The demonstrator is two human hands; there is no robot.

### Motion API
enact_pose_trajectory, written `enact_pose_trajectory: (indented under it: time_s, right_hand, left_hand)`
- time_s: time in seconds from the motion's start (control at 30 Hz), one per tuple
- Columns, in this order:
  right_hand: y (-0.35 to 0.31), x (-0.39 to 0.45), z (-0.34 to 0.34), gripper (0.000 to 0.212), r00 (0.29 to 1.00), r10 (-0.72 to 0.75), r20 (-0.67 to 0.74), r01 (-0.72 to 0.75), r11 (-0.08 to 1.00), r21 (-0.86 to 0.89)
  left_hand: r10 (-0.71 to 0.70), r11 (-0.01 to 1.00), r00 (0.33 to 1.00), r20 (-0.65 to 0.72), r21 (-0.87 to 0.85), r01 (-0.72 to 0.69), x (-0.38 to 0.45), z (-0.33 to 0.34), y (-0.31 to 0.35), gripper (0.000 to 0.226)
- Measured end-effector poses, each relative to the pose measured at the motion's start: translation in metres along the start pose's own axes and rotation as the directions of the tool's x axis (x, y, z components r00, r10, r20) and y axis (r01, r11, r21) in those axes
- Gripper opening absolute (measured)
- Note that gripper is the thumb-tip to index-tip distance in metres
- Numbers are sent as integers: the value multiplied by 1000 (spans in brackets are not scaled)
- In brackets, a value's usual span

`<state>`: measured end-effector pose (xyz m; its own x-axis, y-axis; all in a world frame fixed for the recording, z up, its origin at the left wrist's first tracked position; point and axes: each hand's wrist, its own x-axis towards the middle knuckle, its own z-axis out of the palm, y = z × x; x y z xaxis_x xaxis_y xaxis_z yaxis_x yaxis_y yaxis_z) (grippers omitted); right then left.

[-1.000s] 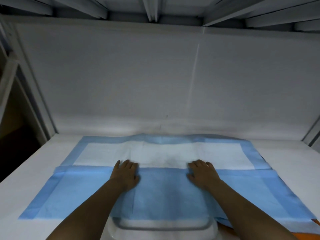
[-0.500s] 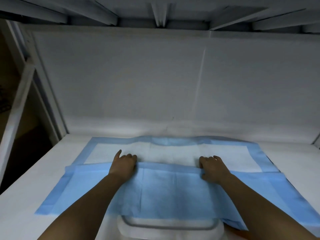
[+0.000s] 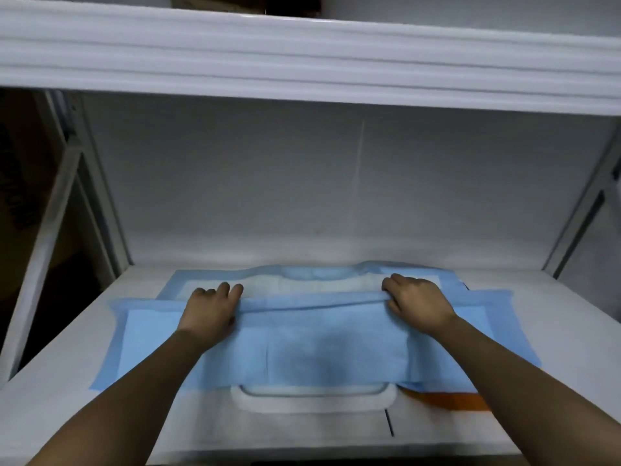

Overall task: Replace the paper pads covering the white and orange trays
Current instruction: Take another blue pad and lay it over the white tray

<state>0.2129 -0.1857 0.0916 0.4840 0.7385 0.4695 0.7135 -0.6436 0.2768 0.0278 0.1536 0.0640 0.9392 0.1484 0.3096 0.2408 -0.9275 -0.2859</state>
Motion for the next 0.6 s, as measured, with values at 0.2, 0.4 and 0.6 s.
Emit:
enact_pose_trajectory:
  time_s: [0.2, 0.4, 0.6]
  right_hand:
    - [-16, -51, -45, 19, 990, 3, -143, -1, 1000, 13]
    - [-33, -114, -63, 24, 990, 8, -139, -3, 999, 35]
    - [-49, -168, -62, 14, 992, -22, -125, 30, 998, 60]
  left_hand:
    - [44, 997, 975, -216, 69, -30, -50, -30, 0, 64]
    - [89, 993, 951, -295, 97, -62, -105, -46, 3, 68]
    - [69, 998, 961, -267, 32, -62, -157, -45, 12, 68]
